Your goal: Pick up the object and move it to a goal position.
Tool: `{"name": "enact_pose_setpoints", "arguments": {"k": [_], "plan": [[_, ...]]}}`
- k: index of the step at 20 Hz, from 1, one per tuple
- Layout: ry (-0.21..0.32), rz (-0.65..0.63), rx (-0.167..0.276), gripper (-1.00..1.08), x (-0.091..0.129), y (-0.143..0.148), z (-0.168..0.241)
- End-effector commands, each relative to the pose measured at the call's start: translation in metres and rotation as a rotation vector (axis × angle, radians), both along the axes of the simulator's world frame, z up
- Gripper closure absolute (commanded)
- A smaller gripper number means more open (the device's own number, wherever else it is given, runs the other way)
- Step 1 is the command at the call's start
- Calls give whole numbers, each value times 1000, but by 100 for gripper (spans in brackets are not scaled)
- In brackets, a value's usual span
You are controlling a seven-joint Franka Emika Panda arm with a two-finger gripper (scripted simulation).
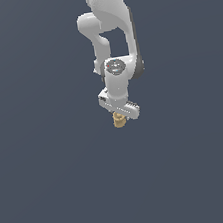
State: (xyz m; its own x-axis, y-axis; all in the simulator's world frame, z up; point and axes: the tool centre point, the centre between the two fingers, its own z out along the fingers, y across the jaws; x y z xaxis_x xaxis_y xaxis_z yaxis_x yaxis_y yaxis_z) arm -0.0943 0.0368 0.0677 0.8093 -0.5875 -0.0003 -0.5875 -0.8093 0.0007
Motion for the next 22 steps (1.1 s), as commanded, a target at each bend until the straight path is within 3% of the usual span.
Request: {"name": "enact_pose_setpoints", "arguments": {"k": [1, 6, 7, 22], "plan": [[-1, -1, 0, -92, 0, 0, -9], [-1, -1, 0, -92, 0, 0, -15], [-1, -1, 0, 108, 0, 0, -15], [-2, -1, 1, 108, 3, 0, -7]]}}
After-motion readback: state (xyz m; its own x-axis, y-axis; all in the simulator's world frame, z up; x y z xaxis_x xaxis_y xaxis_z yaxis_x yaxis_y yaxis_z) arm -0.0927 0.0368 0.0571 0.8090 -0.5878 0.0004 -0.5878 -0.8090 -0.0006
